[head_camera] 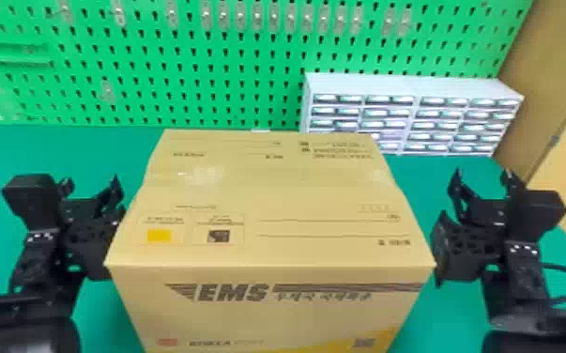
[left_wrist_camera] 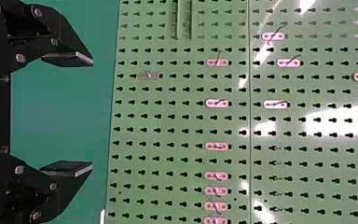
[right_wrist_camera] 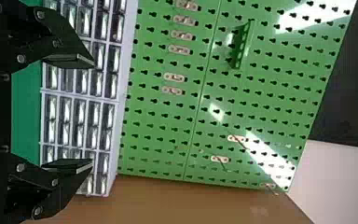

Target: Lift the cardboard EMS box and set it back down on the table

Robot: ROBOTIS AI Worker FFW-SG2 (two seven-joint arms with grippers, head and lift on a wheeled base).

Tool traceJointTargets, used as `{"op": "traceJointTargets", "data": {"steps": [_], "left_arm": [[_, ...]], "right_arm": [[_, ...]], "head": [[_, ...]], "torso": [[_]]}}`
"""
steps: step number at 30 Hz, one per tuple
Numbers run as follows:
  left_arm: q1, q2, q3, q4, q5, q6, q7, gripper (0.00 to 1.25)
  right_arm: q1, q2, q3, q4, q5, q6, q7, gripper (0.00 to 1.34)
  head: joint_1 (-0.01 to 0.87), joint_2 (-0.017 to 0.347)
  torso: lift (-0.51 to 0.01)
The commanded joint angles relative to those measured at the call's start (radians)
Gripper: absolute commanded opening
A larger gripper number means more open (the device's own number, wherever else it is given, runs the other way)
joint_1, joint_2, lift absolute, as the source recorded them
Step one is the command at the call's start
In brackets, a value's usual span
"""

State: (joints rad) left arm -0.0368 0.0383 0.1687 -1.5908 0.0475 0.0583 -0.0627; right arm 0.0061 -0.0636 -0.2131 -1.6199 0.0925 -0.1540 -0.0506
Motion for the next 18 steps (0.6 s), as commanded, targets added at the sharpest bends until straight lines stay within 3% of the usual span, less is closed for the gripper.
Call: {"op": "traceJointTargets", "data": {"steps": [1, 18], "left_arm": [[0.000, 0.000, 0.002, 0.002, -0.001, 0.000, 0.000, 0.79], [0.001, 0.000, 0.002, 0.005, 0.000, 0.000, 0.000, 0.79]], "right_arm": [[0.000, -0.001, 0.000, 0.000, 0.009, 0.001, 0.000, 0.83], [0.002, -0.002, 0.003, 0.000, -0.025, 0.010, 0.000, 0.84]], "head": [[0.678, -0.014], [0.678, -0.014]], "torso": [[-0.076], [-0.095]]}}
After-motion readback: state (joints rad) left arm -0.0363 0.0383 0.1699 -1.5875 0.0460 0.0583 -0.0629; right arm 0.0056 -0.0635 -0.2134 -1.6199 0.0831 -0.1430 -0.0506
